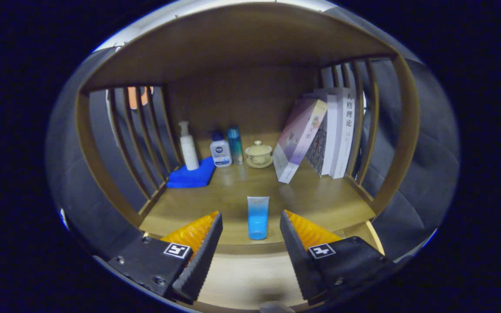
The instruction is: Pull open the drawer, take out the items inside it, and place them on the countertop above the cabinet.
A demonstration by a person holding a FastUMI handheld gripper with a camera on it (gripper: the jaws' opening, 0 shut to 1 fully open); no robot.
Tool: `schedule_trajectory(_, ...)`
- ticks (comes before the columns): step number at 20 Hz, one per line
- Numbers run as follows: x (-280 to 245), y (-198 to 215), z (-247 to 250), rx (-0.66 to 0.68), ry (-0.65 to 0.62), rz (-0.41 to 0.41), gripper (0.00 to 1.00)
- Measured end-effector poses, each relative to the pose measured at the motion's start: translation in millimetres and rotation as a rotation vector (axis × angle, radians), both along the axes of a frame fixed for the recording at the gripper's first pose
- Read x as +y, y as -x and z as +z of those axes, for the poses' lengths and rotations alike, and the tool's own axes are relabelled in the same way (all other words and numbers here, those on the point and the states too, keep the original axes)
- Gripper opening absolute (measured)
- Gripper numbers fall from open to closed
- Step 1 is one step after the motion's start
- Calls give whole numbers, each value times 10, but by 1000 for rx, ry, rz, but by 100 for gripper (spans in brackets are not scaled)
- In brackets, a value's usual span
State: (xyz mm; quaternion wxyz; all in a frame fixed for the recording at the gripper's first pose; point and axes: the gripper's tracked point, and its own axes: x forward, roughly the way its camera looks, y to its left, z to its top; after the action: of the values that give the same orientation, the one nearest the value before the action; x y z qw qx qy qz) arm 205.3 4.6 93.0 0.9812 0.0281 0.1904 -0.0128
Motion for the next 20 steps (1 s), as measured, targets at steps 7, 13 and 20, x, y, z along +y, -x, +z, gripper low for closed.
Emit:
schedule_trajectory(7,97,710,218,-259,38,37,98)
schedule_trajectory(13,217,1252,126,-397,105,32,99)
schedule_trajectory(20,64,1862,-364,-448,160,-38,99)
